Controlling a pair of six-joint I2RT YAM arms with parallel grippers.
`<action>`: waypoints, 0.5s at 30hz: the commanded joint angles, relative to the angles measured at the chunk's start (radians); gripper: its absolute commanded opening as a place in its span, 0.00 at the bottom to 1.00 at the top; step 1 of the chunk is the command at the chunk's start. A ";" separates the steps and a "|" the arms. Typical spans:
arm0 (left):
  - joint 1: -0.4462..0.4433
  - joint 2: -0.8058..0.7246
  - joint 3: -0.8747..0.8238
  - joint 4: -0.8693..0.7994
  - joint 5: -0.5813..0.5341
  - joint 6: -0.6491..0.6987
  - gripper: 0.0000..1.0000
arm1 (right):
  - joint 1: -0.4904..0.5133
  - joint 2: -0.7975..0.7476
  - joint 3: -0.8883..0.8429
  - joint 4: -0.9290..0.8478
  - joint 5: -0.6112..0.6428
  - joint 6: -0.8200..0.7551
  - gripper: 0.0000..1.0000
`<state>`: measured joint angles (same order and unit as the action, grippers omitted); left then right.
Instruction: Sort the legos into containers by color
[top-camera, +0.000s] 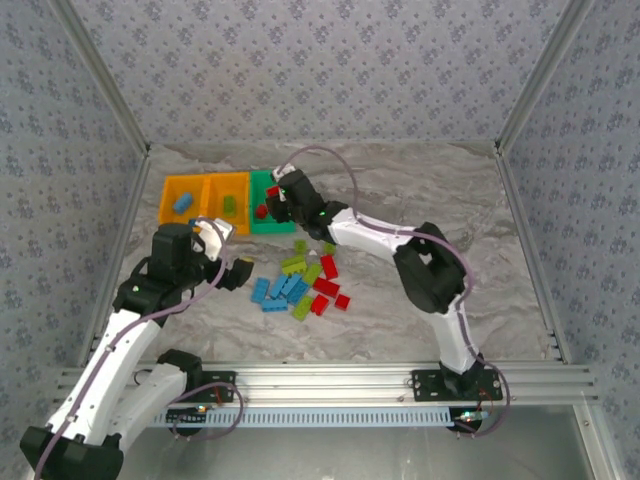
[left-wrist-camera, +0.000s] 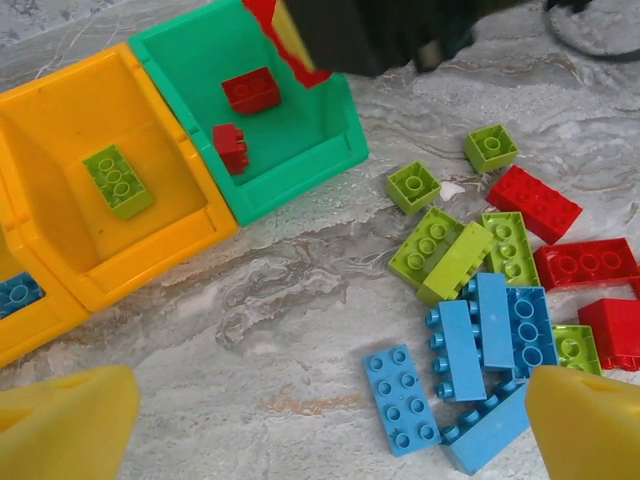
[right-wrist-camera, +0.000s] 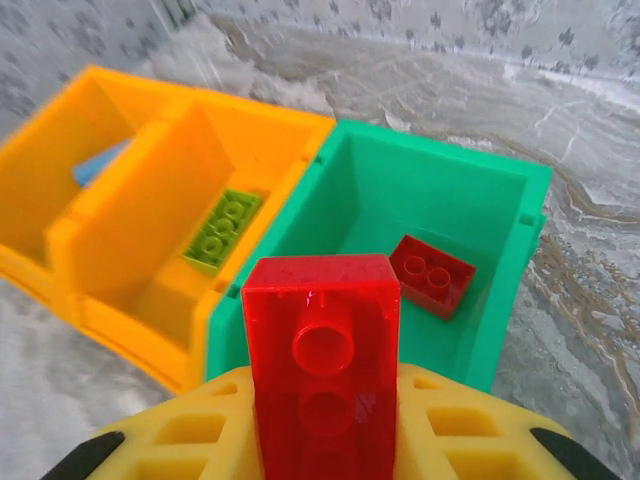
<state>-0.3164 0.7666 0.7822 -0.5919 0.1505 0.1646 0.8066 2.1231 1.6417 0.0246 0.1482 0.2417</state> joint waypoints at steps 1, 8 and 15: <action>-0.008 -0.001 0.008 0.016 -0.011 0.000 0.99 | -0.010 0.069 0.101 -0.041 0.061 -0.066 0.38; -0.009 0.007 0.009 0.015 -0.011 -0.002 0.99 | -0.004 0.099 0.181 -0.102 0.087 -0.093 0.58; -0.009 0.050 0.062 -0.050 -0.083 -0.181 0.99 | 0.021 -0.080 0.125 -0.220 0.089 -0.055 0.57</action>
<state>-0.3168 0.7902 0.7853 -0.5980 0.1234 0.1116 0.8124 2.1857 1.7836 -0.1066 0.2127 0.1680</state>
